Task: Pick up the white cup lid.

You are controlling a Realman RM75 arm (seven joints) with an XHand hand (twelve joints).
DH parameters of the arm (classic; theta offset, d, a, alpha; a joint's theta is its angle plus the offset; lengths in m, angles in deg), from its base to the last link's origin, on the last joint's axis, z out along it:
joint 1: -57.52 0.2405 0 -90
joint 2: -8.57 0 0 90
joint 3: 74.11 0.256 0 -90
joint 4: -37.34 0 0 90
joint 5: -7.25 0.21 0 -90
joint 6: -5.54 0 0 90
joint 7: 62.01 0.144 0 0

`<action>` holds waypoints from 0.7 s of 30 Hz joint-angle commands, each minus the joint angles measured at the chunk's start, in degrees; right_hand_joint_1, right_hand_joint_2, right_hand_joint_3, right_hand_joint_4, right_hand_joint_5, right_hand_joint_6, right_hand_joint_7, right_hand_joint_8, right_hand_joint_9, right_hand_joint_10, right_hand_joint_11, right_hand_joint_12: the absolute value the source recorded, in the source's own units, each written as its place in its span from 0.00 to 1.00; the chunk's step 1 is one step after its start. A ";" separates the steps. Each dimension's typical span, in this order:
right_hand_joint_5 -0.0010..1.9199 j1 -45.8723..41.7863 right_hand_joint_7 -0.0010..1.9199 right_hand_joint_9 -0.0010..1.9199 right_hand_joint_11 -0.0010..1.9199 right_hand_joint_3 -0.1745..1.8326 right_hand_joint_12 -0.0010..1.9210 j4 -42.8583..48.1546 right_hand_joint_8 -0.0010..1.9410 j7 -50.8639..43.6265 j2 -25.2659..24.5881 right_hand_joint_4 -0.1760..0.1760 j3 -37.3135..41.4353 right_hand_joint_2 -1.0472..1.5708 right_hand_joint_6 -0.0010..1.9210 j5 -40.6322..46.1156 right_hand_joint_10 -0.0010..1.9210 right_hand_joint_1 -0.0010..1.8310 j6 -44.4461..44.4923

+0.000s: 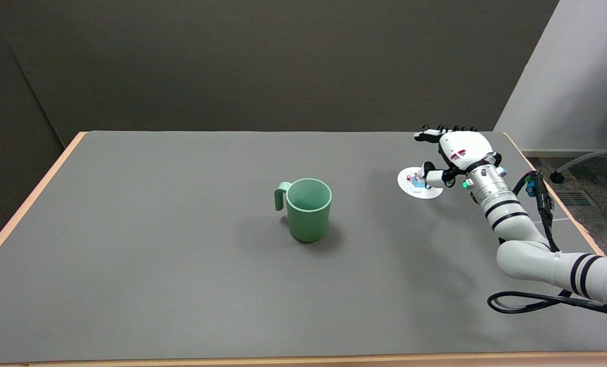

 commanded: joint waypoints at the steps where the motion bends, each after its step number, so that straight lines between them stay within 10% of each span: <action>1: 0.28 -0.20 0.33 0.47 0.43 0.59 0.47 0.91 0.10 1.60 -0.07 0.96 -0.32 0.67 0.10 -0.08 0.16 0.46 -1.10; 21: 0.27 -0.68 0.33 0.46 0.43 0.61 0.47 1.64 0.09 2.72 -0.93 0.95 -0.96 0.67 0.09 -0.32 0.17 0.46 -1.96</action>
